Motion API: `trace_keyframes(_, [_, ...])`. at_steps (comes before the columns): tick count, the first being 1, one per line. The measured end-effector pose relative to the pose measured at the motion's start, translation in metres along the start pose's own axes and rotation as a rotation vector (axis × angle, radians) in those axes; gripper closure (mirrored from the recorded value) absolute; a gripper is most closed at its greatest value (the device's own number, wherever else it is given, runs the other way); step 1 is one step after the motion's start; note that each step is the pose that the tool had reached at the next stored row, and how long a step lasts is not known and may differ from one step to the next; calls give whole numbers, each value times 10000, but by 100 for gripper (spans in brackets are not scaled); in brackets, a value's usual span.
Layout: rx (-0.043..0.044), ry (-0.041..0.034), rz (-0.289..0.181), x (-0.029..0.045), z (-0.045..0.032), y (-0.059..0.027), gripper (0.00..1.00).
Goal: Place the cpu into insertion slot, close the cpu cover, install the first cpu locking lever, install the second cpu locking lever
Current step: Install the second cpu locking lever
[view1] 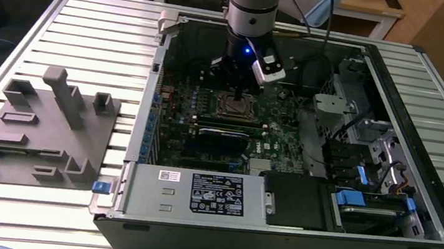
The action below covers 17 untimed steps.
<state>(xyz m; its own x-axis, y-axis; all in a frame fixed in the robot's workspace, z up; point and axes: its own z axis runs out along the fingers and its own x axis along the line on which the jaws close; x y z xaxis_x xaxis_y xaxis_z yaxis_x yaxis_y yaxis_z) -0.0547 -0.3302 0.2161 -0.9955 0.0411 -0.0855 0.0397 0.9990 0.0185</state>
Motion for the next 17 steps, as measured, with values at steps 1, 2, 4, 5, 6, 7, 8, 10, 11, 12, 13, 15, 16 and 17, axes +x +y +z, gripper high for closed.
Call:
trace_keyframes(1, [0,0,0,0,0,0,89])
trace_keyframes(2, [0,0,-1,0,0,-1,89])
trace_keyframes(4, [1,1,-1,0,-2,-1,89])
trace_keyframes(5, [4,2,0,0,-8,-2,89])
trace_keyframes(6, [1,1,0,-1,-12,-1,89])
trace_keyframes(7, [-1,-1,0,-1,-15,-1,89])
trace_keyframes(8, [-2,-1,0,-2,-16,0,89])
trace_keyframes(10, [0,0,0,-2,-23,-1,89])
trace_keyframes(11, [0,0,0,-2,-24,-1,89])
trace_keyframes(12, [0,0,0,-2,-25,-1,89])
trace_keyframes(13, [2,2,-1,-2,-28,-1,89])
trace_keyframes(15, [1,1,-1,-3,-33,0,89])
trace_keyframes(16, [-1,-1,0,-3,-33,0,89])
trace_keyframes(17, [-2,-1,0,-3,-33,0,89])
